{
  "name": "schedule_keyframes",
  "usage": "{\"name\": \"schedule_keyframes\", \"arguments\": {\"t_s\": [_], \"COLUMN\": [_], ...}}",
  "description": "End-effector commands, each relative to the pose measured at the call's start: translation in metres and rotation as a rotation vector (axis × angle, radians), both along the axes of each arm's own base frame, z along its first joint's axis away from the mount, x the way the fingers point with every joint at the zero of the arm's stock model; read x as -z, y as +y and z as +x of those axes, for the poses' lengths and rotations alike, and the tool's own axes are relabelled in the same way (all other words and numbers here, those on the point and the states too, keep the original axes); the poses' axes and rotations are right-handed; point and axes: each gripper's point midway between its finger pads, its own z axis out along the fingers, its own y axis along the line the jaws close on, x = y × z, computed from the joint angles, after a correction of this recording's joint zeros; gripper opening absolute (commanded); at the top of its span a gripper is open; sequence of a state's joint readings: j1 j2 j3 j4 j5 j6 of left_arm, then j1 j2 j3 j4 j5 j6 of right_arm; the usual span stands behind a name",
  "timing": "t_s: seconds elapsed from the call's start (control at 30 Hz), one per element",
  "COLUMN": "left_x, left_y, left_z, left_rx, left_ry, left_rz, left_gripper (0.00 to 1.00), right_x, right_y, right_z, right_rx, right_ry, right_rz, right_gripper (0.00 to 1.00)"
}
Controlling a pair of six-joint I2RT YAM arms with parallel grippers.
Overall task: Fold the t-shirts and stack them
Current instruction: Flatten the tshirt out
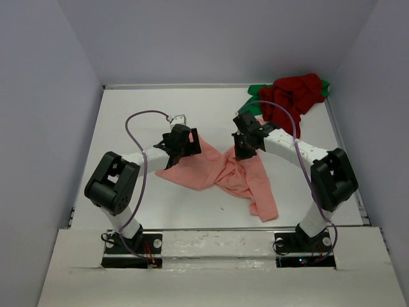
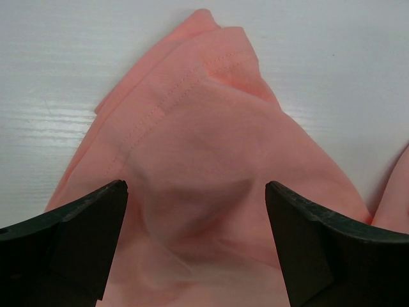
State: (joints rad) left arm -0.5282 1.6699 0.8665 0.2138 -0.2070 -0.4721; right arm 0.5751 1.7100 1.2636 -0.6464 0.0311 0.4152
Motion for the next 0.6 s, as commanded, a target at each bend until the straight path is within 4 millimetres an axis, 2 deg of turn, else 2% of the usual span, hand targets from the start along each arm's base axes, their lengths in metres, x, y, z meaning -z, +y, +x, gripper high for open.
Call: {"name": "schedule_keyframes", "arguments": {"t_s": [0.0, 0.13, 0.27, 0.37, 0.4, 0.57], "left_x": [-0.010, -0.008, -0.009, -0.008, -0.007, -0.009], "left_y": [-0.007, -0.009, -0.009, -0.010, -0.009, -0.009], "left_z": [0.007, 0.008, 0.008, 0.008, 0.008, 0.008], "left_rx": [0.028, 0.033, 0.039, 0.041, 0.040, 0.041], "left_ry": [-0.012, -0.007, -0.007, -0.004, -0.002, -0.006], "left_rz": [-0.009, -0.011, -0.008, -0.007, -0.004, -0.003], "left_gripper": [0.98, 0.97, 0.96, 0.96, 0.96, 0.96], "right_x": [-0.029, -0.058, -0.061, -0.053, -0.046, -0.013], "right_y": [0.003, -0.009, -0.032, -0.046, -0.057, -0.081], "right_z": [0.017, 0.022, 0.025, 0.021, 0.020, 0.007], "right_rx": [0.017, 0.040, 0.099, 0.135, 0.159, 0.197], "right_ry": [-0.100, -0.164, -0.169, -0.153, -0.142, -0.057], "right_rz": [0.002, -0.034, -0.137, -0.200, -0.240, -0.387], "right_gripper": [0.00, 0.00, 0.00, 0.00, 0.00, 0.00]}}
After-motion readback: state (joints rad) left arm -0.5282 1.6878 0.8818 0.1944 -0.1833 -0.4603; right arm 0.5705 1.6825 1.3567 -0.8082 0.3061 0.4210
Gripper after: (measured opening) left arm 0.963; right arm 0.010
